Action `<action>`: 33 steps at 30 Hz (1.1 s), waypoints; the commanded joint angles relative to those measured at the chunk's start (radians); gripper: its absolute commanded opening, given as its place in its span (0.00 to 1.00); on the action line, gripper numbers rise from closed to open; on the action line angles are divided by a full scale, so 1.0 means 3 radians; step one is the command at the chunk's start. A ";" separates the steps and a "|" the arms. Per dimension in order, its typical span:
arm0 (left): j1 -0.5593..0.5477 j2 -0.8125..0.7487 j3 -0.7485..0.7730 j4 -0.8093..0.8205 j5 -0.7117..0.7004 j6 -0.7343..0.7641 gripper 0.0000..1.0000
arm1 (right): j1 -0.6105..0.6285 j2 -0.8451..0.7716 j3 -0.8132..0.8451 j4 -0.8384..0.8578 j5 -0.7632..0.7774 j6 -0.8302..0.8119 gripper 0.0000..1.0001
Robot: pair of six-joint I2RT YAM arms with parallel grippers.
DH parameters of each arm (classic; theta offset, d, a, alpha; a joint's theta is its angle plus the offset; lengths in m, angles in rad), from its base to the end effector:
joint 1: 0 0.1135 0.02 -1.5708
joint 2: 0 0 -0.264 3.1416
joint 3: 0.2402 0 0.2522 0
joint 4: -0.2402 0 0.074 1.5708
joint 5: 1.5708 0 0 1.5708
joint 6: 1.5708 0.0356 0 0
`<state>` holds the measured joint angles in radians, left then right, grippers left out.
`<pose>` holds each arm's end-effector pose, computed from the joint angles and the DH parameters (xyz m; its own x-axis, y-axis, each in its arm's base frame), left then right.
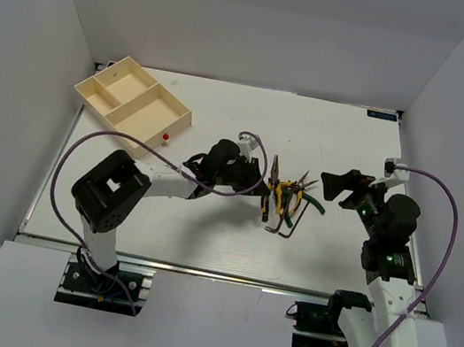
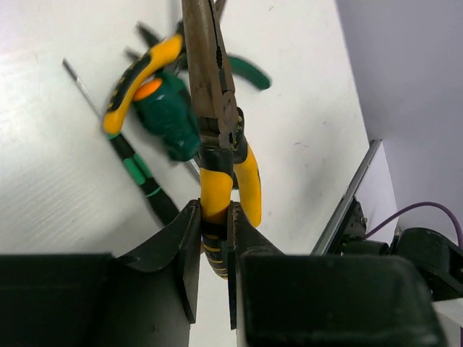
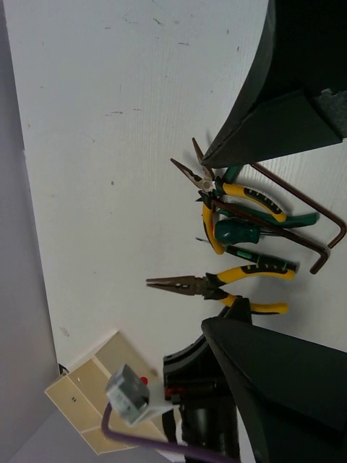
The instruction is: Sort the tools into containers
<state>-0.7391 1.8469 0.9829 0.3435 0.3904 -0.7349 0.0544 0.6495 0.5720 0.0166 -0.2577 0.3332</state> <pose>0.2787 -0.2723 0.1670 -0.8540 -0.0606 -0.5168 0.3967 0.5667 -0.7221 0.1661 0.0181 0.3074 -0.1577 0.3082 -0.9382 -0.2698 0.9005 0.3411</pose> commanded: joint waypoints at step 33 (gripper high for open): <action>0.1650 0.0087 0.1684 -0.1682 -0.3393 0.3298 0.00 | 0.0212 -0.0043 -0.0066 0.0026 0.0041 0.0024 0.89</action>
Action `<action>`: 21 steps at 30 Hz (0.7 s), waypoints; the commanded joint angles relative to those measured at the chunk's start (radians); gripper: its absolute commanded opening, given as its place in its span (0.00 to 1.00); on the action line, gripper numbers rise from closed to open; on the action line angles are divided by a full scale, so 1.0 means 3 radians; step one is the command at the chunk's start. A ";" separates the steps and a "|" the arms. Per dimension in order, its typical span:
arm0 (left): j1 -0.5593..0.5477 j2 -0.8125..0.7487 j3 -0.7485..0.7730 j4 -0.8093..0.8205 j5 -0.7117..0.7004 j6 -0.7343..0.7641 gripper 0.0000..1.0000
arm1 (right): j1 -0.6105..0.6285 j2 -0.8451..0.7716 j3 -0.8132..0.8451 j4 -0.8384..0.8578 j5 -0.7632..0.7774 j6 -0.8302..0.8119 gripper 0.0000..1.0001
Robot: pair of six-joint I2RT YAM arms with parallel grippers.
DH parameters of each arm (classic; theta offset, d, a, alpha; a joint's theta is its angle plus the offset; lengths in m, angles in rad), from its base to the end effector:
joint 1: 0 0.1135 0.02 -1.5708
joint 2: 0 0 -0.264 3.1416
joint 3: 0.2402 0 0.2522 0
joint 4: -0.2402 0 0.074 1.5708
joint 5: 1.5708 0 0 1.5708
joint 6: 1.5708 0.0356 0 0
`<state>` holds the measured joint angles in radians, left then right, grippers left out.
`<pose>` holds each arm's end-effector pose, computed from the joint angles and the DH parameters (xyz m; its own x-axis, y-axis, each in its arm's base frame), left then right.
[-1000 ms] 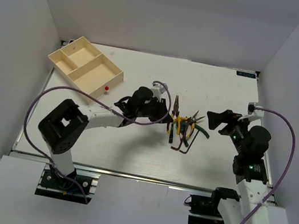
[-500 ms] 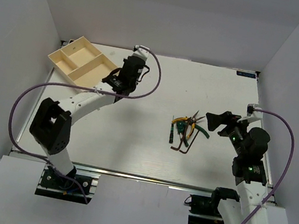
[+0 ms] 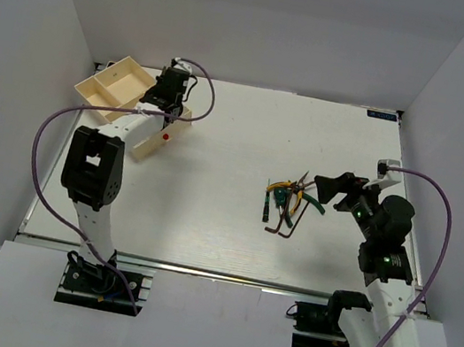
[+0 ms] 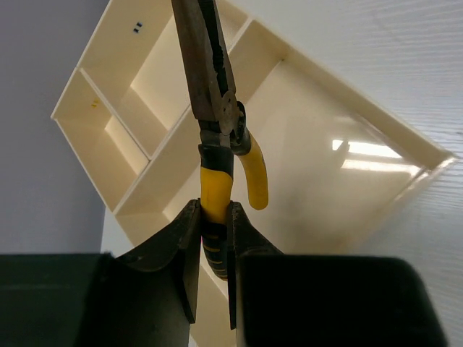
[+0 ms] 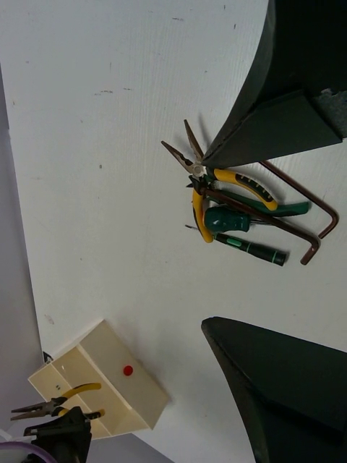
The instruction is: Sort the tools into containers
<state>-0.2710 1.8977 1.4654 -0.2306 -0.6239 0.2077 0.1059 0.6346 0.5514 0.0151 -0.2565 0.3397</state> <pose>0.4232 -0.0960 0.2520 -0.6269 0.3479 -0.6971 -0.0993 0.8518 0.5143 0.1628 0.0264 0.3021 -0.1817 0.3048 -0.9349 -0.3112 0.8841 0.3487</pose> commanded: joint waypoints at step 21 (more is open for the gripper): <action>0.0229 0.0164 0.0050 -0.0469 -0.0124 -0.0585 0.59 | 0.0092 0.0083 -0.0018 0.0032 0.0129 0.0028 0.89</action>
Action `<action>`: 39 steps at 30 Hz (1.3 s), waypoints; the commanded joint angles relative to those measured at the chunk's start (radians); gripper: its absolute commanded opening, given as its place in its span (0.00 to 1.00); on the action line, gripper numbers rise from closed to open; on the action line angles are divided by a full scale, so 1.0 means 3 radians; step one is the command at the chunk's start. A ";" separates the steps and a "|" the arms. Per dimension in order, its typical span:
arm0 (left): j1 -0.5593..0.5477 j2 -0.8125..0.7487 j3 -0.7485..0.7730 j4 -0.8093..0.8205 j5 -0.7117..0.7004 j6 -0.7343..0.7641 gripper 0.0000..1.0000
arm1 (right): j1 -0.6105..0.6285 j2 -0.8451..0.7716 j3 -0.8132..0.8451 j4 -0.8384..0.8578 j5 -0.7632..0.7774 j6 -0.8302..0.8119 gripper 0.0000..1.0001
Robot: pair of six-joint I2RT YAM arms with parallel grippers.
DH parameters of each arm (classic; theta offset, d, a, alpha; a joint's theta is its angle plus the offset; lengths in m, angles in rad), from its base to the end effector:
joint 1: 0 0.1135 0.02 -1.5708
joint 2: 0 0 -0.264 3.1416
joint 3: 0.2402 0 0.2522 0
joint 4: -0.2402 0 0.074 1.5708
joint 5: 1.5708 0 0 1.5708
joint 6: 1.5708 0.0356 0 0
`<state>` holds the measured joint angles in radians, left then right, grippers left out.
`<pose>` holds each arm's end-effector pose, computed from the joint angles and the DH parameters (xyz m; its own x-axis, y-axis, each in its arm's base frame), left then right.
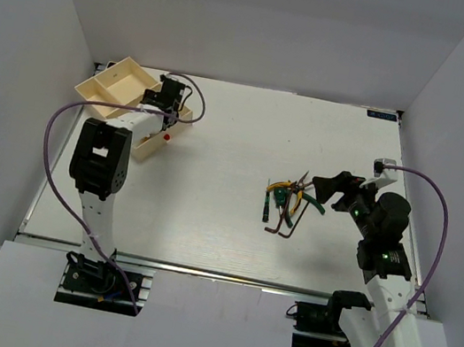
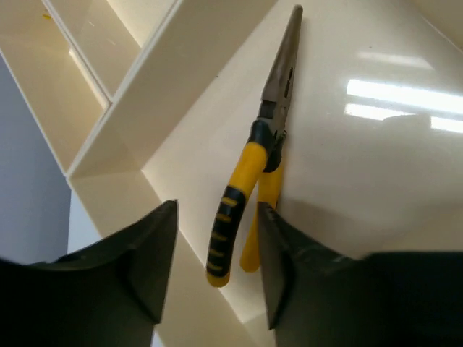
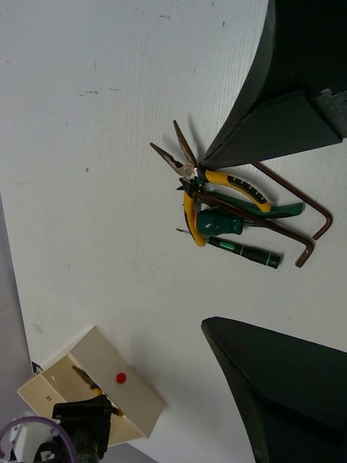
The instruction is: Sort the tools into containers
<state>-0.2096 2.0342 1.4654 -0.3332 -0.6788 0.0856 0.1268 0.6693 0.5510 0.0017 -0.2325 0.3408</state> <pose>0.4348 -0.0696 0.1885 -0.7833 0.2347 -0.5757 -0.1524 0.8253 0.5438 0.1688 0.0298 0.2953 -0.2258 0.2991 -0.9271 -0.2914 0.8874 0.3572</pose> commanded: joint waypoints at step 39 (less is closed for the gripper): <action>-0.1433 0.0336 0.0954 0.0032 0.4170 -0.1293 0.66 | 0.0007 -0.0104 0.0132 -0.0410 0.0305 0.0081 0.89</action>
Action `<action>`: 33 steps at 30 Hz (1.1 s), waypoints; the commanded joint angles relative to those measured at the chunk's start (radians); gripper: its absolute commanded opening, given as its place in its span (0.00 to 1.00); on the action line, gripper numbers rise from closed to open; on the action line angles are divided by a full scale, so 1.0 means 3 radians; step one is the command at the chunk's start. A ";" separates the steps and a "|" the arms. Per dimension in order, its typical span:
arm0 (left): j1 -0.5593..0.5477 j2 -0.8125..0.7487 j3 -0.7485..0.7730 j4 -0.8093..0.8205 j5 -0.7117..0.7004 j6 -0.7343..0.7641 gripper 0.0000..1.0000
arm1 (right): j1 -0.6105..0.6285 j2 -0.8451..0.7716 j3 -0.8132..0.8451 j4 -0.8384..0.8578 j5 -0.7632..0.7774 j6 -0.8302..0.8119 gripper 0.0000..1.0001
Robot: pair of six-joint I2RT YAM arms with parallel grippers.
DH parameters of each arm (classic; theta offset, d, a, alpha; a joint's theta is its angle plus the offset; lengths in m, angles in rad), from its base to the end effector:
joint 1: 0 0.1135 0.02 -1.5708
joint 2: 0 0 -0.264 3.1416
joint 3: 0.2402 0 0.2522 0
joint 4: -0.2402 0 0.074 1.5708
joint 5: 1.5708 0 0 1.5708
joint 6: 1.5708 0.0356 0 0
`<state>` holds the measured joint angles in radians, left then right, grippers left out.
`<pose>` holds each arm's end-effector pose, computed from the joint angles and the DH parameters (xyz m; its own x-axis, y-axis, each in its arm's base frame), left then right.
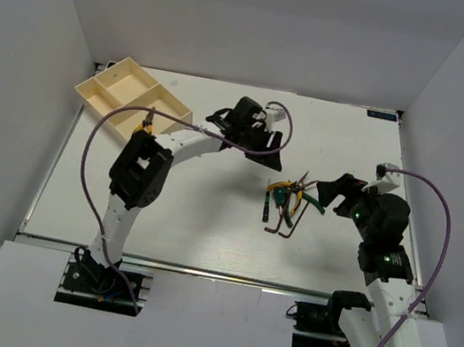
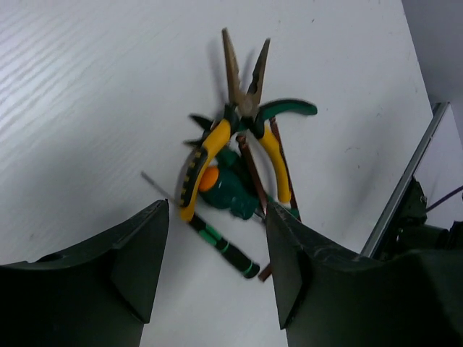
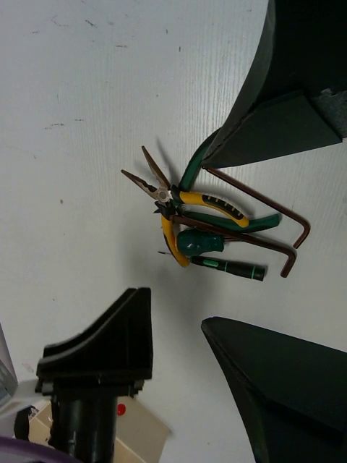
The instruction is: Sort the tools into containers
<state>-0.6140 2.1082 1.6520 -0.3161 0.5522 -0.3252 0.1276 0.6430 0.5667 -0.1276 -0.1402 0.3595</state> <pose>0.3785 -0.2896 0.2134 -0.7953 0.2278 -0.5618 0.5736 0.5827 -0.5757 0.1626 0.0259 0.2908 -0.2801 0.3153 -0.9067 -0.1743 0.9121 0.3710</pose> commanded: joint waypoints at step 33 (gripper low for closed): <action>-0.0934 0.1328 0.1606 -0.0159 -0.1969 0.0256 0.68 | -0.0001 -0.0098 -0.0048 0.0067 0.0089 0.0018 0.89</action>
<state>-0.8906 2.5122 2.1113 -0.3687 0.0010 -0.2741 0.1268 0.6250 0.5594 -0.1303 -0.1295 0.3603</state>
